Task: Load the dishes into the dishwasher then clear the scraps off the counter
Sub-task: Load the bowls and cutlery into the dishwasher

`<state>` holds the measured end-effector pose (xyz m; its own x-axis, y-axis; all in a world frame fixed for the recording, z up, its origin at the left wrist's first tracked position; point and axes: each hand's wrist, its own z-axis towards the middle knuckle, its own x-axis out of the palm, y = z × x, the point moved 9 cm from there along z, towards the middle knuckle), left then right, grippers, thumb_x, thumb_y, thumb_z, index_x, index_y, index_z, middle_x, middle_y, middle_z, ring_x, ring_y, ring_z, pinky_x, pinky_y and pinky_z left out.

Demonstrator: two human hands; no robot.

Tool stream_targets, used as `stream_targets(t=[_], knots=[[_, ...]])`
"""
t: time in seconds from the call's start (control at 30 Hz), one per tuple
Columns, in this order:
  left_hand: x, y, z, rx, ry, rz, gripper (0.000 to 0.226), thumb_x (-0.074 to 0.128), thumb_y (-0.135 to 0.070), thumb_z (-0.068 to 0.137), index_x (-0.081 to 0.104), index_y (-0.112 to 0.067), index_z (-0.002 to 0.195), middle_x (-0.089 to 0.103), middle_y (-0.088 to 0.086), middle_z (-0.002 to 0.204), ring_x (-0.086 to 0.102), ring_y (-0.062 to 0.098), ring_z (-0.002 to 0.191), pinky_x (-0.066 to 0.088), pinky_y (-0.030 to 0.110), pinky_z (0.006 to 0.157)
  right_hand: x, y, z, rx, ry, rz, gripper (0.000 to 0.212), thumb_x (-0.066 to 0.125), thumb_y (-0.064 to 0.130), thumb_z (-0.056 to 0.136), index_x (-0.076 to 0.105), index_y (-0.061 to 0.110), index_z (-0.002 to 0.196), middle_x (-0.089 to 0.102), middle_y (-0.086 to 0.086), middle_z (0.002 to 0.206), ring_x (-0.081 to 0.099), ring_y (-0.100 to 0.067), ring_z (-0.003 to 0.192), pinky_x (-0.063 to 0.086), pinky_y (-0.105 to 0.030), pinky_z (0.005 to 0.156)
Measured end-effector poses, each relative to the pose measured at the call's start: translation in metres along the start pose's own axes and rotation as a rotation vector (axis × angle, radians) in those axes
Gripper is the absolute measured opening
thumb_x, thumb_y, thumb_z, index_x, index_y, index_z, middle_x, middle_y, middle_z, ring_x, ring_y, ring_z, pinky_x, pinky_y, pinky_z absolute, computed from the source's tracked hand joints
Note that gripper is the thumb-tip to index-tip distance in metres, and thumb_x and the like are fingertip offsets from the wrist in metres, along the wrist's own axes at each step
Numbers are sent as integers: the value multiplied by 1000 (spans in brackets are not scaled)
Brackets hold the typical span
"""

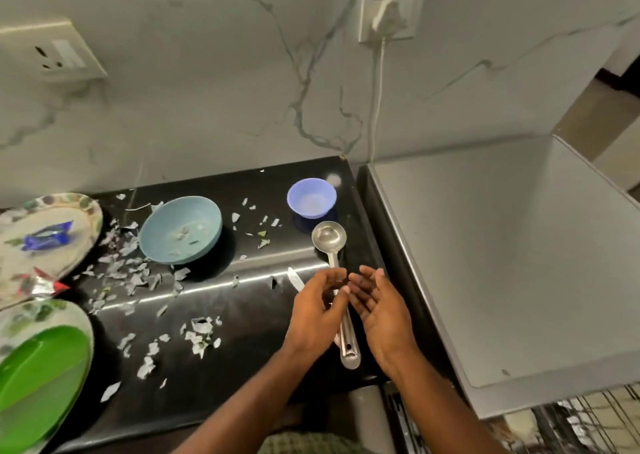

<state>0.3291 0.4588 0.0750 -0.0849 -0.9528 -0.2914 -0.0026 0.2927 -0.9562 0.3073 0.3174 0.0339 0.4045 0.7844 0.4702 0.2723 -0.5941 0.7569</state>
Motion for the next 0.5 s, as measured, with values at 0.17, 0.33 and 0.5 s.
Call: stream_targets(t=[0.17, 0.33, 0.5], knots=[[-45, 20, 40, -59, -143, -8, 24, 68, -19, 99, 66, -27, 121, 72, -16, 111, 67, -5, 101, 55, 23, 87, 10, -24, 15, 84, -20, 158, 55, 45, 51, 107, 61, 8, 137, 72, -12, 131, 67, -22, 125, 45, -39, 115], [-64, 10, 94, 49, -156, 169, 35, 62, -7, 97, 60, -22, 128, 57, -9, 128, 64, 4, 105, 60, 35, 92, -3, -34, 15, 80, -45, 274, 63, 42, 55, 106, 55, 6, 143, 68, -13, 138, 62, -26, 132, 38, -44, 121], [-69, 3, 141, 39, -104, 402, 53, 61, -5, 97, 53, -26, 145, 54, -3, 150, 60, 19, 123, 47, 30, 107, -2, -36, 10, 94, -67, 329, 65, 40, 57, 107, 54, 5, 143, 67, -16, 139, 60, -29, 135, 35, -46, 124]])
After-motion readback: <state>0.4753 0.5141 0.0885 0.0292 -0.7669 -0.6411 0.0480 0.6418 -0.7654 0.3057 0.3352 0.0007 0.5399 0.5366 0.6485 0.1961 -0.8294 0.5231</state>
